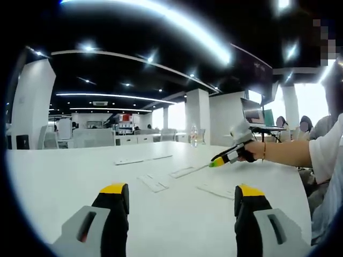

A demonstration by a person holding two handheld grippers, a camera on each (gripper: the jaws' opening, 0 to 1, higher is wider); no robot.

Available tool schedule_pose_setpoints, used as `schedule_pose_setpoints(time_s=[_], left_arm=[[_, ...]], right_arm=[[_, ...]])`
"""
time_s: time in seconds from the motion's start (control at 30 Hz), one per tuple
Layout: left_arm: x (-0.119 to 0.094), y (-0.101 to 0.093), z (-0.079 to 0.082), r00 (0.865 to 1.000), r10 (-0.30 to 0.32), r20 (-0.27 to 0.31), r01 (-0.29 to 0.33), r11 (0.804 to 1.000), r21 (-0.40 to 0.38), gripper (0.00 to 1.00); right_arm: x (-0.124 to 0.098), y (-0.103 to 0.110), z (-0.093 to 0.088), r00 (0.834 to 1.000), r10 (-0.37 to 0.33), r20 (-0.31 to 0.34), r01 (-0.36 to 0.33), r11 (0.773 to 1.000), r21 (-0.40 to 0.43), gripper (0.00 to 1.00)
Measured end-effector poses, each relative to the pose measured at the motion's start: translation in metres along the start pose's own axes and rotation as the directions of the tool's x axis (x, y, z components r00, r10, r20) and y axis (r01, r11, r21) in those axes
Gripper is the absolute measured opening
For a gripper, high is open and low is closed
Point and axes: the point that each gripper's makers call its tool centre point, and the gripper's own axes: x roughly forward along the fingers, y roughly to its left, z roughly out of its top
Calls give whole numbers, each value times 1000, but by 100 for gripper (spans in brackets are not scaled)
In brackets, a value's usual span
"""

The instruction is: Locate the socket holder cover, grip the socket holder cover, clip it into the socket holder slot.

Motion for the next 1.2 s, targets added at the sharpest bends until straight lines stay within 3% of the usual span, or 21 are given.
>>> schedule_pose_setpoints(time_s=[1.2], left_arm=[[0, 0, -1, 1000, 7, -1, -7, 1000, -1, 80]], right_arm=[[6, 12, 4, 998, 46, 44, -47, 998, 29, 66]])
